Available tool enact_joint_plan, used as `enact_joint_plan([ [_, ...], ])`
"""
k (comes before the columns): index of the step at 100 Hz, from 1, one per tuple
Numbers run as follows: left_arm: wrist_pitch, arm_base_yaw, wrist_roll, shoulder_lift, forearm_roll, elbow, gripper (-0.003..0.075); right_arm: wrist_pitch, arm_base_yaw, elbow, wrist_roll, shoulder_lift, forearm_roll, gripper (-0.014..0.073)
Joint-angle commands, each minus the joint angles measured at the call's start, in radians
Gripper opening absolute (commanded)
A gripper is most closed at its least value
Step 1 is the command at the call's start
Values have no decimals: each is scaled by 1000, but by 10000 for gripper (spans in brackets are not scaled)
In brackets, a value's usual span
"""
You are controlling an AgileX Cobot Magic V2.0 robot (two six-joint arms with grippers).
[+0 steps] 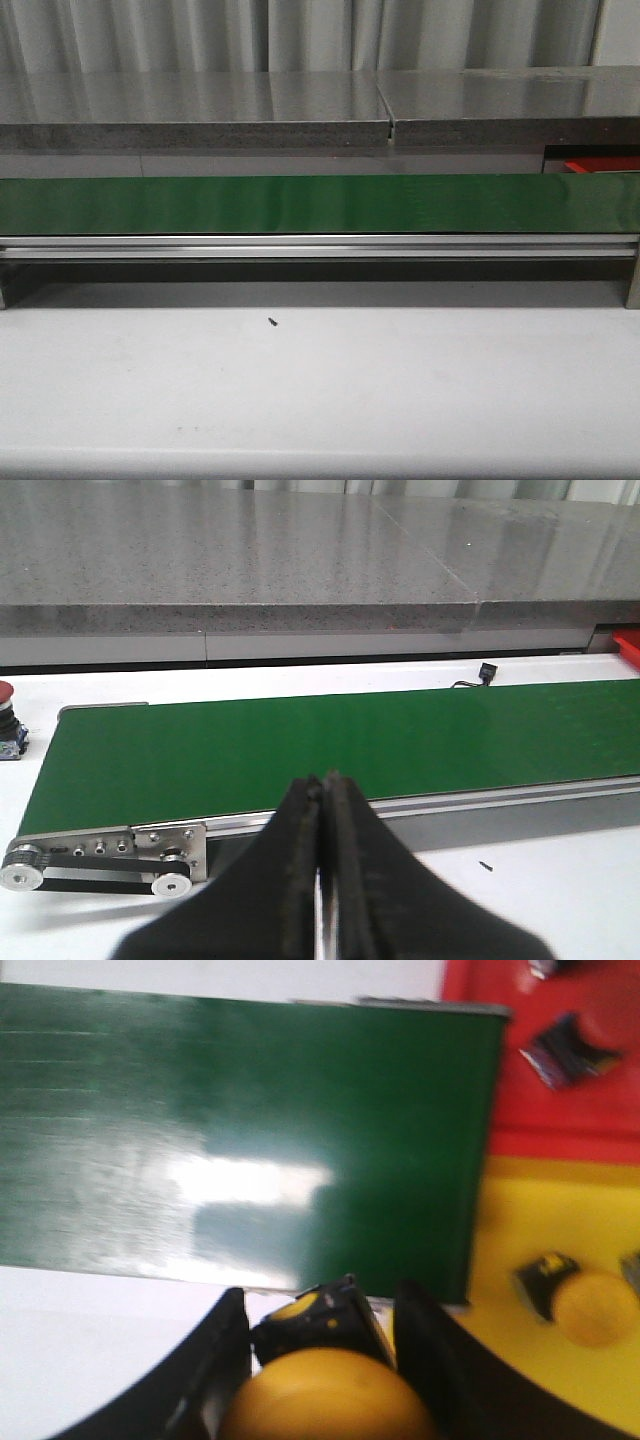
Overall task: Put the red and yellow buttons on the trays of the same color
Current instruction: 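Carry the yellow button into the yellow tray and open the right gripper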
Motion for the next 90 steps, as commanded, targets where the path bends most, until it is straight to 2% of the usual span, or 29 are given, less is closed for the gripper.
enact_joint_plan([
  [1, -67, -9, 0, 6, -26, -27, -19, -32, -72, 40, 32, -86, -16, 171],
  [20, -67, -9, 0, 6, -26, -27, -19, -115, -193, 241, 33, -107, -12, 171],
  [45, -67, -9, 0, 6, -26, -27, -19, -395, -211, 484, 33, -106, -12, 171],
  [62, -67, -9, 0, 6, -26, -27, -19, -500, -217, 524, 32, -101, -19, 171],
  [90, -67, -9, 0, 6, -26, -27, -19, -507, -242, 524, 31, -23, -20, 171],
])
